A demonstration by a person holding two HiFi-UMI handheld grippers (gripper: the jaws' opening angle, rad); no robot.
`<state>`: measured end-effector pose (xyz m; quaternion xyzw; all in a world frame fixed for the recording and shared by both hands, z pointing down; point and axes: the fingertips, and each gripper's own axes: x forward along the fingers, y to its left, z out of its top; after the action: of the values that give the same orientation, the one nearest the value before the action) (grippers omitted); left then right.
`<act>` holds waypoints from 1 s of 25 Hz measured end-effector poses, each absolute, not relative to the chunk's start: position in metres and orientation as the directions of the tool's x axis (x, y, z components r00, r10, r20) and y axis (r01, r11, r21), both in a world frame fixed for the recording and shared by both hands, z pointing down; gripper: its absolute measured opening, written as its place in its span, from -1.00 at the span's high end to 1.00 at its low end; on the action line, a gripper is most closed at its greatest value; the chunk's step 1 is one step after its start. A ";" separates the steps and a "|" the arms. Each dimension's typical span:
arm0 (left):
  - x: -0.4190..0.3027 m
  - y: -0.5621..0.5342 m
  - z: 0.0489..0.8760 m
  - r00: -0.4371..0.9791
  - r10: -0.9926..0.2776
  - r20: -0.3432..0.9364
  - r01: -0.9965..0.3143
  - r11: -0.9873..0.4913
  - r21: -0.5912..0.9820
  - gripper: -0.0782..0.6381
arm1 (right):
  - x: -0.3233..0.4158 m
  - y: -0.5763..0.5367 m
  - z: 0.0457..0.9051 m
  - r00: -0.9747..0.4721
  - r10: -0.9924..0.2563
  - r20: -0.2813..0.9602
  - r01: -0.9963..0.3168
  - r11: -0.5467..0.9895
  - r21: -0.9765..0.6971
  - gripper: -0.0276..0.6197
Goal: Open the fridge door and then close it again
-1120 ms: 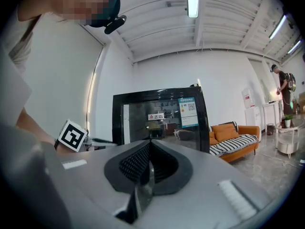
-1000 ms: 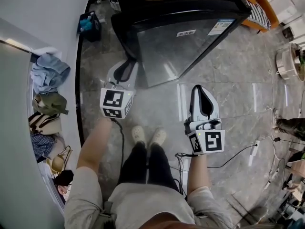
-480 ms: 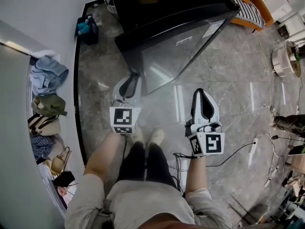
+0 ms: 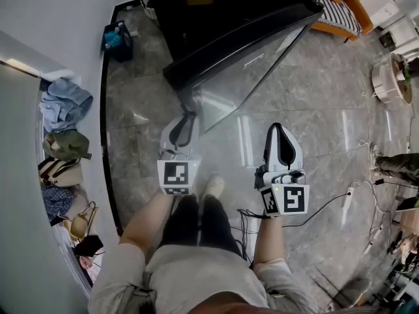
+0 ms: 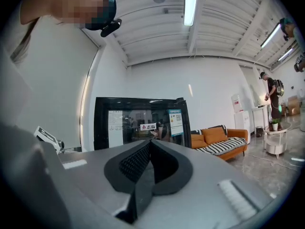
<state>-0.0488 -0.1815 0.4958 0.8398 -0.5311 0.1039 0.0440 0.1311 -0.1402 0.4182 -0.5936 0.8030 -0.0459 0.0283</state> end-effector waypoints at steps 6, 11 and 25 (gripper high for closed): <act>-0.039 -0.169 0.494 0.431 -0.875 0.220 -0.892 -0.450 -0.041 0.62 | 0.135 -0.138 0.417 -0.285 -0.958 0.010 -0.952 0.282 -0.115 0.91; -0.030 -0.159 0.494 0.442 -0.870 0.218 -0.888 -0.459 -0.027 0.63 | 0.137 -0.138 0.418 -0.284 -0.959 0.005 -0.952 0.281 -0.118 0.91; 0.007 -0.123 0.493 0.518 -0.827 0.218 -0.845 -0.535 -0.020 0.67 | 0.155 -0.132 0.411 -0.255 -0.967 -0.011 -0.959 0.255 -0.123 0.91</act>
<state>0.0068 -0.1235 0.4933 0.8702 -0.4802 0.1006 0.0443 0.1545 -0.1320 0.4106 -0.6087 0.7910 -0.0454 0.0420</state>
